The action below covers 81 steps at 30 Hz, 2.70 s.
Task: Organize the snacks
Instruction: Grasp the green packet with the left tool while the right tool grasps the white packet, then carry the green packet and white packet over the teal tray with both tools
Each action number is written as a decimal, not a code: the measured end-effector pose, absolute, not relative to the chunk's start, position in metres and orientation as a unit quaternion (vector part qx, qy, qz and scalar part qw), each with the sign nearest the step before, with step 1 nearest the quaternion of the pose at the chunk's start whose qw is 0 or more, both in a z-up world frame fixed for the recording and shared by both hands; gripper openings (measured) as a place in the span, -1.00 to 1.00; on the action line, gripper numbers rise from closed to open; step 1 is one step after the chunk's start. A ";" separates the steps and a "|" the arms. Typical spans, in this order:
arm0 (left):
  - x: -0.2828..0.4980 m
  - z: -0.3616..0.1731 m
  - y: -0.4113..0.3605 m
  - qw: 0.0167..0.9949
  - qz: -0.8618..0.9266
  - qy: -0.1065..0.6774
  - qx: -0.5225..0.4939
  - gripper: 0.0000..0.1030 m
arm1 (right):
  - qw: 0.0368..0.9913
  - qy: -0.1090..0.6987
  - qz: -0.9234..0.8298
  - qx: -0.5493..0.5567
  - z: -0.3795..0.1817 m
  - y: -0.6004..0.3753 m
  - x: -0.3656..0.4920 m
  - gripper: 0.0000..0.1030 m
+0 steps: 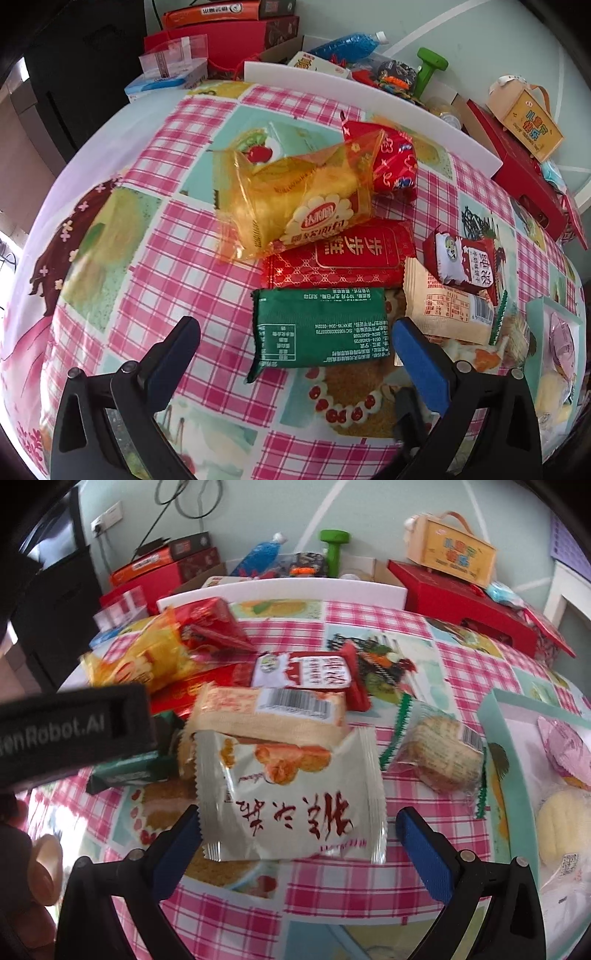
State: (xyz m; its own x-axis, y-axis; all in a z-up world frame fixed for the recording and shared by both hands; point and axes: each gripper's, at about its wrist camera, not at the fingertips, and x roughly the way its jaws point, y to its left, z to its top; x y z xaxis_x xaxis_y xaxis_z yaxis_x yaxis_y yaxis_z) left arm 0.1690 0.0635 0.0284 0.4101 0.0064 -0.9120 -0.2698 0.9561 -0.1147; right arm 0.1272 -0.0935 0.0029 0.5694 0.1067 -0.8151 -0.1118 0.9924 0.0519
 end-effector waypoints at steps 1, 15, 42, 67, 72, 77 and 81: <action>0.170 0.027 0.063 0.830 0.083 0.537 -0.123 1.00 | 0.886 0.460 0.057 0.002 0.003 -0.097 0.128 1.00; 0.168 0.018 0.062 0.835 0.086 0.527 -0.135 0.84 | 0.889 0.454 0.049 0.039 0.007 -0.119 0.130 0.67; 0.119 0.022 0.050 0.838 0.091 0.520 -0.135 0.38 | 0.872 0.482 0.080 0.030 0.012 -0.135 0.116 0.54; 0.112 0.027 0.036 0.838 0.069 0.525 -0.131 0.38 | 0.851 0.517 0.086 0.014 0.015 -0.157 0.082 0.92; 0.114 0.026 0.032 0.837 0.068 0.529 -0.124 0.38 | 0.844 0.529 0.082 0.025 0.009 -0.158 0.083 0.92; 0.115 0.025 0.029 0.836 0.069 0.531 -0.118 0.38 | 0.846 0.527 0.080 0.000 0.006 -0.145 0.082 0.92; 0.117 0.023 0.028 0.836 0.070 0.532 -0.114 0.38 | 0.849 0.522 0.078 -0.021 0.004 -0.136 0.079 0.92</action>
